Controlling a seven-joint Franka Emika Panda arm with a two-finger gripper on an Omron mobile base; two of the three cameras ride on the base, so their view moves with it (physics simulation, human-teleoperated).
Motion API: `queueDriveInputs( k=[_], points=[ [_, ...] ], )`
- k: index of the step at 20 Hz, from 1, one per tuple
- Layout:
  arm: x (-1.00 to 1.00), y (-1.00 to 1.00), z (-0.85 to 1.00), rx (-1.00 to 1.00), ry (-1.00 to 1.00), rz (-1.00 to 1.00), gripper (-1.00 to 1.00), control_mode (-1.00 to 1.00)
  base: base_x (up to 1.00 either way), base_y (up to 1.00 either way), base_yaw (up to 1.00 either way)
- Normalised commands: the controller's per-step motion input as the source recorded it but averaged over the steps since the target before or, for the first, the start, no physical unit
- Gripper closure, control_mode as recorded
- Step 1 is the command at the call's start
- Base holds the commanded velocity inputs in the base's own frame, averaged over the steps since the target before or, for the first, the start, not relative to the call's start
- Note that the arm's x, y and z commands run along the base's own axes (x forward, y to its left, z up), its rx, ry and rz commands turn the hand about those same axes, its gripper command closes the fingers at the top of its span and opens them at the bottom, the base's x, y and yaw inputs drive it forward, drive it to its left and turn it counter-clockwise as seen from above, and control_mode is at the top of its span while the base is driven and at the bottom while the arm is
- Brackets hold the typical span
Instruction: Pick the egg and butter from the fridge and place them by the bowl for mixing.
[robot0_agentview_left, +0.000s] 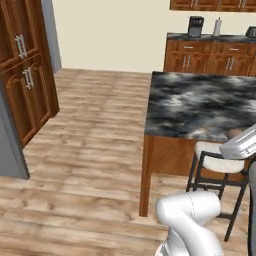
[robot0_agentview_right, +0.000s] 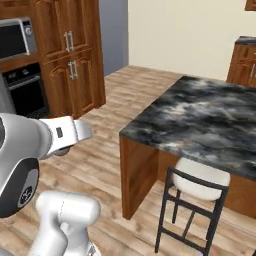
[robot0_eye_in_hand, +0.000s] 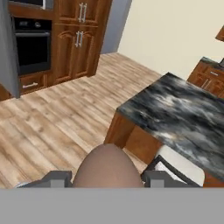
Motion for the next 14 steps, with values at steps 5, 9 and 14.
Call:
queueDriveInputs(
  k=[5, 9, 14],
  points=[
    [0.00, 0.00, 0.00, 0.00, 0.00, 0.00, 1.00, 1.00, -0.24, -0.89, -0.48],
    [0.00, 0.00, 0.00, 0.00, 0.00, 0.00, 1.00, 1.00, -0.05, -0.24, -0.43],
    [0.00, 0.00, 0.00, 0.00, 0.00, 0.00, 1.00, 1.00, -0.06, 0.98, 0.06]
  ],
)
